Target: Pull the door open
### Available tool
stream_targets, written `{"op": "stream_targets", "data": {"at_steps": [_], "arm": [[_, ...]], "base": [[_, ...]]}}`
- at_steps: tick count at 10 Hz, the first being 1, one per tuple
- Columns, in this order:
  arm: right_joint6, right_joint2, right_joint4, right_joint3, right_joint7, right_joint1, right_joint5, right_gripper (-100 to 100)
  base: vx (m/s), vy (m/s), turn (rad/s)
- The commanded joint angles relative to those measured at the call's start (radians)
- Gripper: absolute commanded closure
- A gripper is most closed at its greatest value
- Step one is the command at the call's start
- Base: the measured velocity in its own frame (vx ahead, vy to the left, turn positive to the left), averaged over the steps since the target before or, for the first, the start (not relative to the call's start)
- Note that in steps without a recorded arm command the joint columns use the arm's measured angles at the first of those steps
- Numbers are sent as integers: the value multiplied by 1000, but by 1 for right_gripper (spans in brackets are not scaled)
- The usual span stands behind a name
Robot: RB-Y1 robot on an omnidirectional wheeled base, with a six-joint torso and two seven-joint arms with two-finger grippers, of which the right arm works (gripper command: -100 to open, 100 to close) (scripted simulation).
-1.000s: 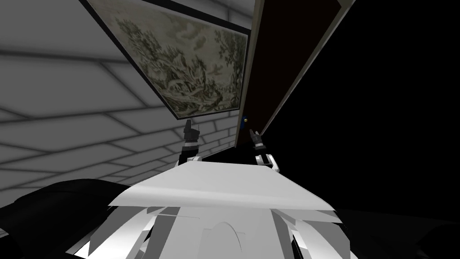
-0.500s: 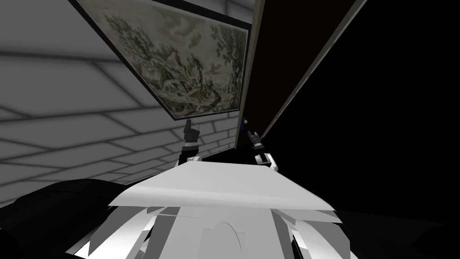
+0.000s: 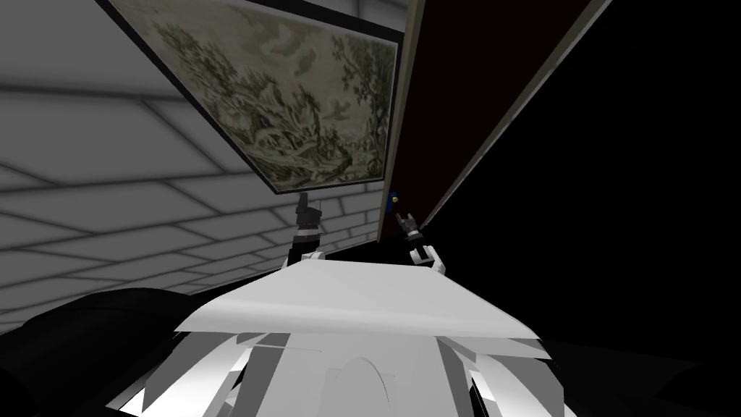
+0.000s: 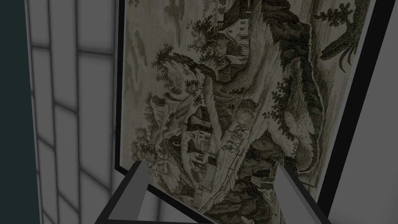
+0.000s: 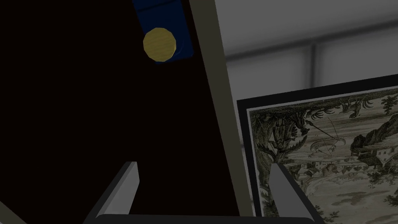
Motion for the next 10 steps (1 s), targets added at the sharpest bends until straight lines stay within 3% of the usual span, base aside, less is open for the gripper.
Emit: {"op": "stream_targets", "data": {"at_steps": [1, 8, 10], "arm": [[0, -5, 31, 3, 29, -15, 19, -100], [3, -24, 142, 15, 124, -68, 90, -100], [7, -24, 140, 17, 125, -68, 93, -100]], "base": [[99, -107, 109], [76, -91, 79], [60, -69, 35]]}}
